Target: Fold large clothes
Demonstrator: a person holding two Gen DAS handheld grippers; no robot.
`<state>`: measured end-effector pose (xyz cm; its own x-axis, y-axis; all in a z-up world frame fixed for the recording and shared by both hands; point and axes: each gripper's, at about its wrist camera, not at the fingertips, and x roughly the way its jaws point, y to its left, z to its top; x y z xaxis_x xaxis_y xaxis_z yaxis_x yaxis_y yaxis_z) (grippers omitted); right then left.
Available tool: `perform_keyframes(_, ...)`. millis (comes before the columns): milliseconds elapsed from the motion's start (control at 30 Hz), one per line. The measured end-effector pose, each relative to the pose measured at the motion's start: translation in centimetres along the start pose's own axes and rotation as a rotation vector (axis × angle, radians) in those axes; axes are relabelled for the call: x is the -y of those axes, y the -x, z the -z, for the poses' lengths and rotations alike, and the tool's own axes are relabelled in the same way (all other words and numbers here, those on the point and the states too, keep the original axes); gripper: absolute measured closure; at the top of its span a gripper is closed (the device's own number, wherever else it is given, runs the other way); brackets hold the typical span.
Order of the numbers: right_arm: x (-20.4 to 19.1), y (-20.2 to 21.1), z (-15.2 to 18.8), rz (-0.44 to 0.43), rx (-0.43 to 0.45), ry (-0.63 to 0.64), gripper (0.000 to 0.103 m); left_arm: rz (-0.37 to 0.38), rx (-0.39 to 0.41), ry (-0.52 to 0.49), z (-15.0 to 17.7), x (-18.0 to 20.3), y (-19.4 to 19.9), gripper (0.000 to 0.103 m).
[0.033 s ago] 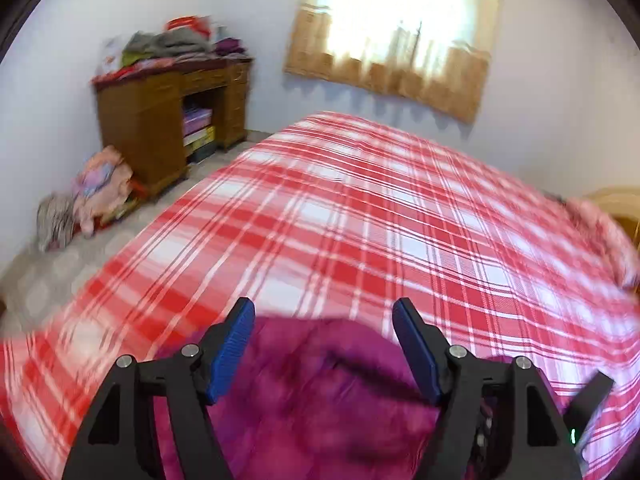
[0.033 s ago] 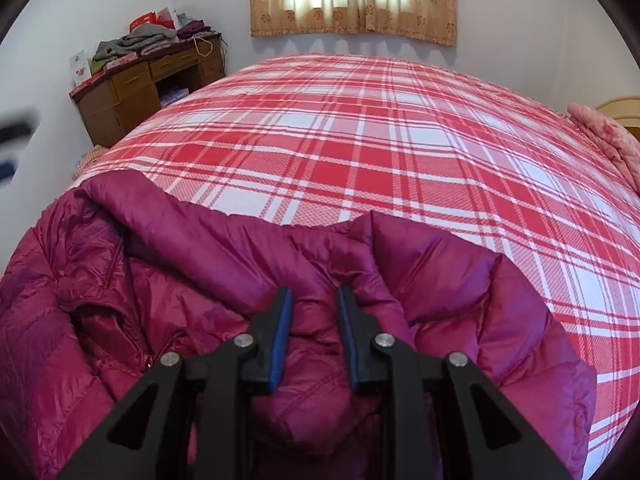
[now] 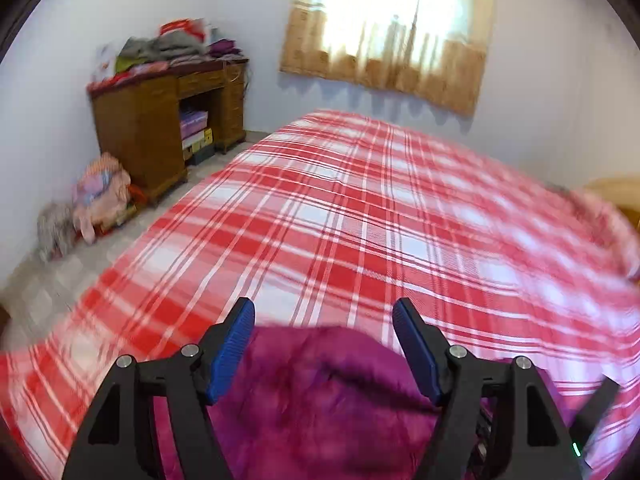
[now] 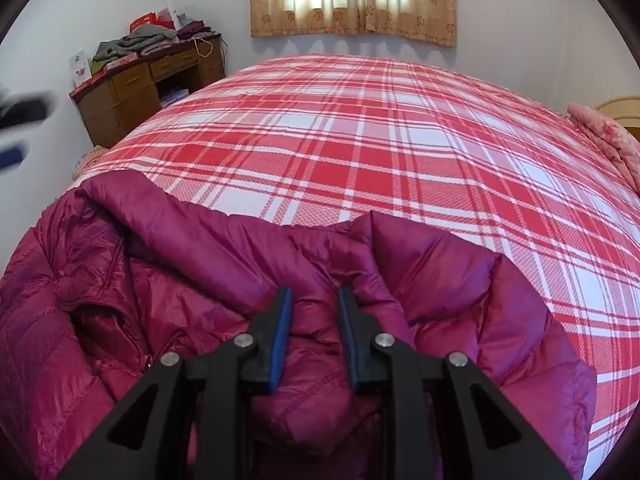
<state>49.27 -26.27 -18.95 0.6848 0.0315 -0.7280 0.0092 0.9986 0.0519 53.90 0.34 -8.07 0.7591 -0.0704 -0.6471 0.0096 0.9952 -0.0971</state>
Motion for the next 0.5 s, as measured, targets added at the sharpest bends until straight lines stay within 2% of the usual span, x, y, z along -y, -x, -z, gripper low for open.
perform_keyframes(67,0.0,0.0,0.0,-0.004,0.002,-0.003,0.078,-0.047,-0.054,-0.060,0.1,1.2,-2.4,0.031)
perform_keyframes(100,0.1,0.0,0.1,-0.009,0.002,-0.006,0.078,-0.083,-0.115,-0.074,0.8,1.5,-3.8,0.031)
perform_keyframes(167,0.4,0.0,0.0,-0.028,0.004,-0.023,0.078,-0.115,-0.192,-0.089,3.0,1.0,-5.4,0.031)
perform_keyframes(200,0.6,0.0,0.1,-0.040,0.005,-0.032,0.077,-0.171,-0.209,-0.105,4.5,0.5,-6.2,0.031)
perform_keyframes(233,0.7,0.1,0.1,-0.050,0.007,-0.039,0.077,-0.182,-0.222,-0.101,5.6,-0.1,-6.7,0.029)
perform_keyframes(267,0.8,0.1,0.1,-0.061,0.009,-0.044,0.077,-0.143,-0.232,-0.068,6.8,-1.2,-7.2,0.029)
perform_keyframes(300,0.8,0.1,0.1,-0.068,0.010,-0.048,0.077,-0.094,-0.191,-0.015,7.7,-2.3,-6.8,0.029)
perform_keyframes(333,0.9,0.1,0.1,-0.077,0.011,-0.055,0.077,-0.079,-0.171,0.009,7.9,-2.7,-6.6,0.029)
perform_keyframes(500,1.5,0.2,0.1,-0.110,0.016,-0.089,0.077,-0.115,-0.156,-0.041,8.4,-1.7,-6.7,0.028)
